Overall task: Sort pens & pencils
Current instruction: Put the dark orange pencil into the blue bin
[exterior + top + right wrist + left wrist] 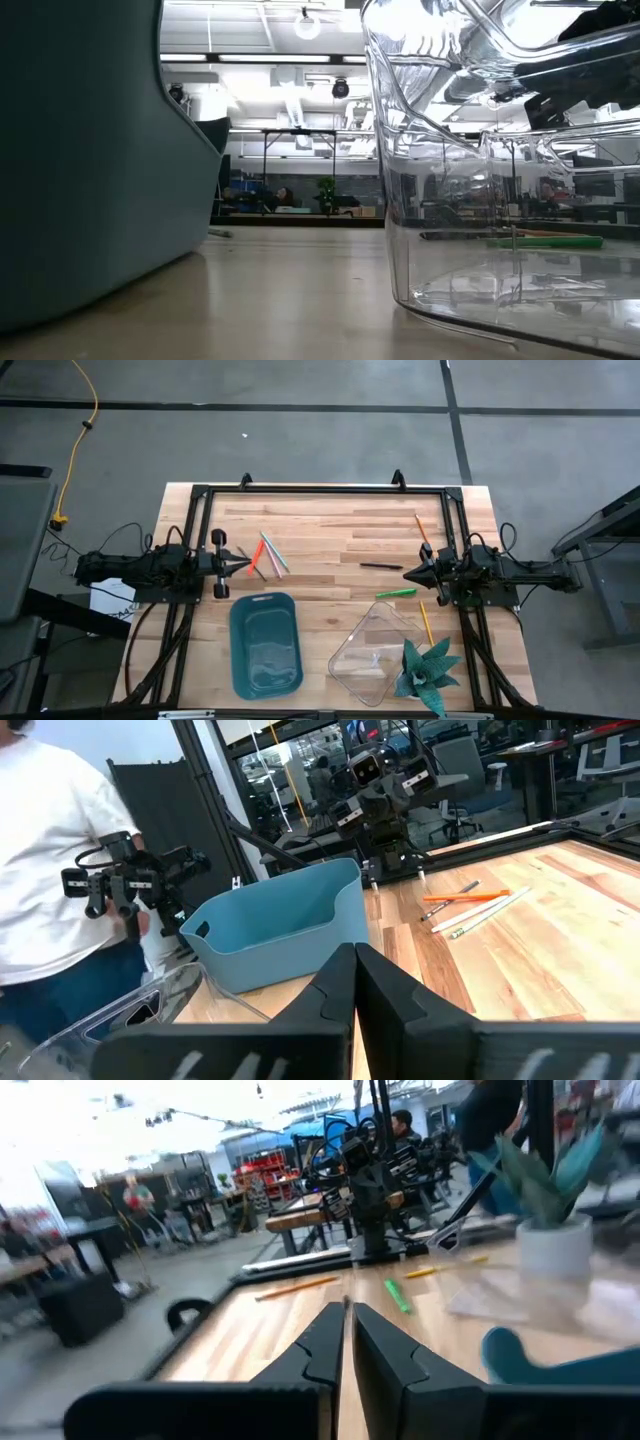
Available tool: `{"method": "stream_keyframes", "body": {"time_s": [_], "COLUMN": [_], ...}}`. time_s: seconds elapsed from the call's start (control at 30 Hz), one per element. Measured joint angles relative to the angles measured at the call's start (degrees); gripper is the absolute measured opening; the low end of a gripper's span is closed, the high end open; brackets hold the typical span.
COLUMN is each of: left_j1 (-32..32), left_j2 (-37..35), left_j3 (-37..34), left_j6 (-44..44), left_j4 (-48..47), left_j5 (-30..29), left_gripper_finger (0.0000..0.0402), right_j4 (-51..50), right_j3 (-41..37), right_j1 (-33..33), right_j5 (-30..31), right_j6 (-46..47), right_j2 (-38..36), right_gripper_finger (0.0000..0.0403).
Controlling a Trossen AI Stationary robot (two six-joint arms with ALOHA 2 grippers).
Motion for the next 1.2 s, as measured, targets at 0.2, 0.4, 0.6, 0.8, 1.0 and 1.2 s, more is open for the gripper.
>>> {"method": "stream_keyframes", "body": {"time_s": [0.2, 0.4, 0.6, 0.8, 1.0, 1.2], "left_j1": [0.0, 0.0, 0.0, 0.0, 0.0, 0.0], "left_j2": [0.0, 0.0, 0.0, 0.0, 0.0, 0.0], "left_j3": [0.0, 0.0, 0.0, 0.0, 0.0, 0.0], "left_j6": [5.8, 5.8, -2.9, -20.3, -28.0, -29.0], "left_j4": [-0.4, -0.3, 3.0, 10.9, 19.1, 28.5], "left_j5": [-0.2, -0.3, -0.3, -0.6, -0.7, -0.7], "left_gripper_finger": [0.0017, 0.0017, 0.0017, 0.0017, 0.0017, 0.0017], "right_j4": [0.0, 0.0, 0.0, 0.0, 3.9, 11.9], "right_j3": [0.0, 0.0, 0.0, 0.0, 0.0, 0.0], "right_j1": [0.0, 0.0, 0.0, 0.0, 0.0, 0.0], "right_j5": [0.0, 0.0, 0.0, 0.0, 0.0, 9.3], "right_j6": [0.0, 0.0, 0.0, 0.0, 15.2, 32.2], "right_j2": [0.0, 0.0, 0.0, 0.0, 0.0, 0.0], "right_gripper_finger": [0.0, 0.0, 0.0, 0.0, 0.0, 0.0]}}
